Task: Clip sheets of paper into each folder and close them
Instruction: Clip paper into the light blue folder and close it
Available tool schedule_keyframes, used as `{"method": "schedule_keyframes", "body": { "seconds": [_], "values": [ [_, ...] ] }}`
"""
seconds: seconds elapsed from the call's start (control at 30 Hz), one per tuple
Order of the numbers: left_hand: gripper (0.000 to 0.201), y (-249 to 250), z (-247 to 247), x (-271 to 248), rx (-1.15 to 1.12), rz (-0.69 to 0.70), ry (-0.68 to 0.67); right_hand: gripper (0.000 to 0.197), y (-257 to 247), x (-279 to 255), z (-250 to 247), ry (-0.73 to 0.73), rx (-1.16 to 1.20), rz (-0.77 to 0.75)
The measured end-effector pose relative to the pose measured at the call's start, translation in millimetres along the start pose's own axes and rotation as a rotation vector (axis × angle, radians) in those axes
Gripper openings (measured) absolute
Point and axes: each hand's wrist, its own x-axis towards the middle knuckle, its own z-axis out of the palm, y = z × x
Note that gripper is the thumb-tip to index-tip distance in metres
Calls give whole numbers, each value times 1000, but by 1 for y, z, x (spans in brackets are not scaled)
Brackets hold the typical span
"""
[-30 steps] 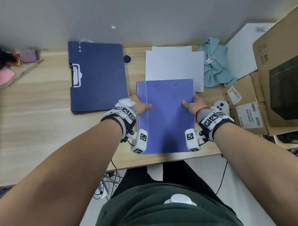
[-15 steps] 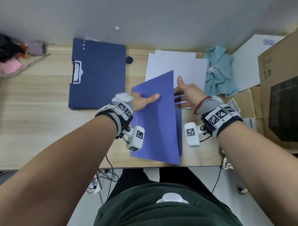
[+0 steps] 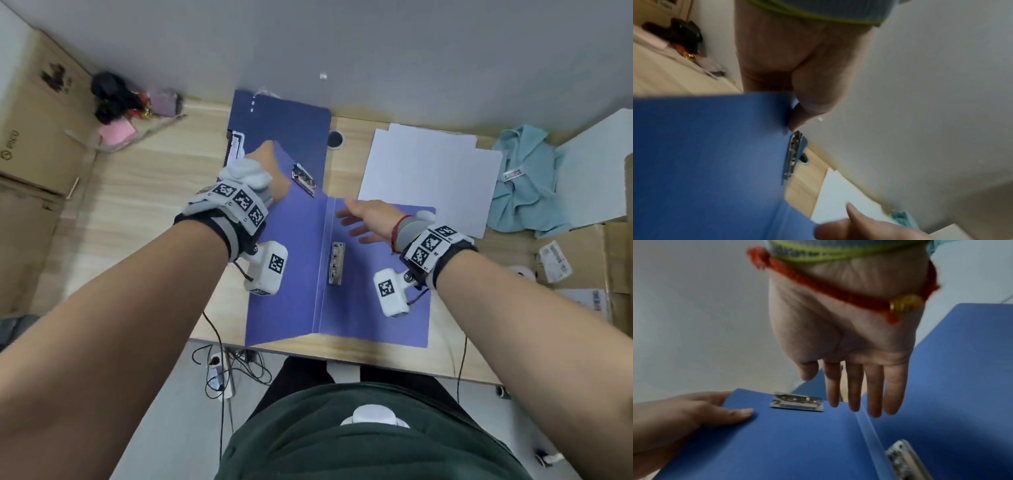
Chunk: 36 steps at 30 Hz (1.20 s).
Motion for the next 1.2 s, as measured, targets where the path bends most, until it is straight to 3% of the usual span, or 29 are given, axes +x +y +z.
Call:
{"method": "schedule_keyframes", "body": {
  "seconds": [0.1, 0.2, 0.33, 0.47, 0.57, 0.63, 0.73, 0.9, 1.0, 1.2],
  "values": [
    [62, -29, 14, 8, 61, -72, 27, 49, 27, 16, 4, 22, -203, 113],
    [80, -50, 37, 19, 34, -238, 86, 49, 53, 30, 6, 59, -326, 214],
    [71, -68, 64, 17, 70, -334, 184, 48, 69, 34, 10, 80, -400, 208],
    [62, -80, 83, 13, 162, -255, 313, 39, 80, 38, 19, 83, -483, 209],
    [44, -69, 89, 10, 268, -133, 313, 39, 85, 43, 27, 119, -565, 228],
    [56, -58, 91, 8, 296, -92, 275, 47, 84, 42, 33, 131, -608, 234],
    [63, -47, 99, 6, 321, -41, 205, 76, 84, 40, 41, 138, -642, 274],
    [61, -39, 122, 3, 300, 256, -129, 113, 84, 41, 53, 200, -874, 253],
    [64, -34, 136, 7, 292, 368, -235, 115, 89, 43, 61, 252, -901, 251],
    [84, -34, 164, 7, 479, 436, -409, 107, 87, 46, 69, 269, -911, 278]
  ]
}}
